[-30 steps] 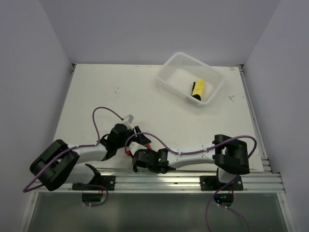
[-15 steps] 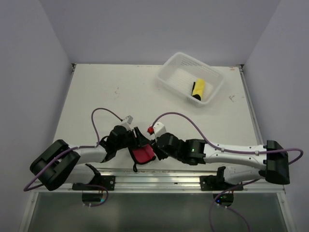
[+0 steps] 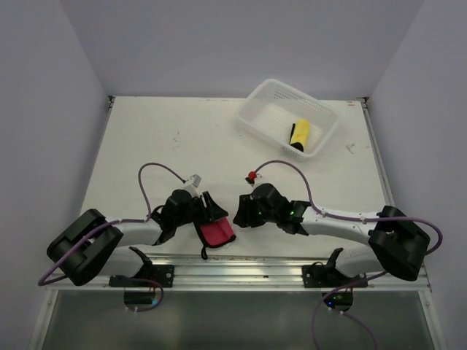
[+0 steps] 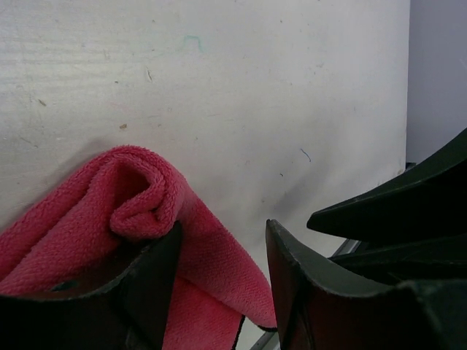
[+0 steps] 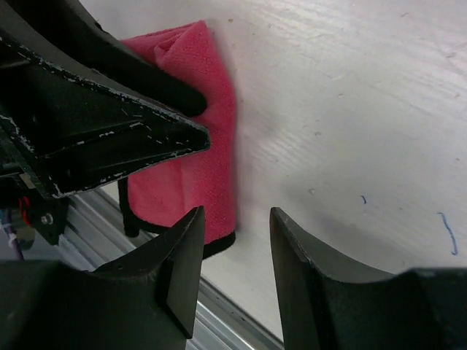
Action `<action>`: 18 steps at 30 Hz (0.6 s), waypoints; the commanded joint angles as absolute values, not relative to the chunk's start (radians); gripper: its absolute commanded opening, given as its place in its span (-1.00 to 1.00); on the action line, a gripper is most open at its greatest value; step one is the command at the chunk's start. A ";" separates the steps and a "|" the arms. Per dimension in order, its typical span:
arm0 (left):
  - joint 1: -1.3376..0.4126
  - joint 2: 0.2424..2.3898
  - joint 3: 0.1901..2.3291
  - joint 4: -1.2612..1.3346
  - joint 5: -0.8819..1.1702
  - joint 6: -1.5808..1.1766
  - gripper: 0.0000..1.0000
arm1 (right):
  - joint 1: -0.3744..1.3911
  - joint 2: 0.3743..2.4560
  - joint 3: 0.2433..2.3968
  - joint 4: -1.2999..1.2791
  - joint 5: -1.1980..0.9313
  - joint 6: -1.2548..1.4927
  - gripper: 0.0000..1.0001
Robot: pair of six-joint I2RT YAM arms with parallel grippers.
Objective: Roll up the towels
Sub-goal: Roll the towel
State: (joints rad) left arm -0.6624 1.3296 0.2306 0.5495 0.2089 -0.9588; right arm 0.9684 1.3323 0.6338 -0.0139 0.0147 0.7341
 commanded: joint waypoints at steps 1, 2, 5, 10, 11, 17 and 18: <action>-0.669 1.373 0.184 0.414 0.156 -0.919 0.11 | 0.965 1.368 0.614 0.144 -0.100 0.821 -0.10; -0.669 1.373 0.181 0.414 0.156 -0.919 0.11 | 0.965 1.377 0.609 0.162 -0.103 0.827 -0.10; -0.669 1.373 0.178 0.416 0.156 -0.920 0.11 | 0.965 1.414 0.585 0.201 -0.120 0.845 -0.10; -0.669 1.371 0.164 0.428 0.153 -0.925 0.11 | 0.968 1.468 0.555 0.267 -0.166 0.870 -0.13; -0.669 1.371 0.163 0.429 0.153 -0.925 0.11 | 0.968 1.471 0.555 0.267 -0.164 0.870 -0.13; -0.670 1.370 0.155 0.436 0.150 -0.933 0.10 | 0.979 1.525 0.566 0.279 -0.172 0.867 -0.18; -0.669 1.368 0.153 0.436 0.150 -0.934 0.10 | 0.988 1.531 0.574 0.279 -0.172 0.865 -0.18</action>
State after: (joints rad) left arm -0.6628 1.3323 0.2070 0.5949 0.2073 -0.9596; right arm 0.9707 1.5066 0.5556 0.2287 -0.1497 0.8532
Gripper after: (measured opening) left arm 0.549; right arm 0.414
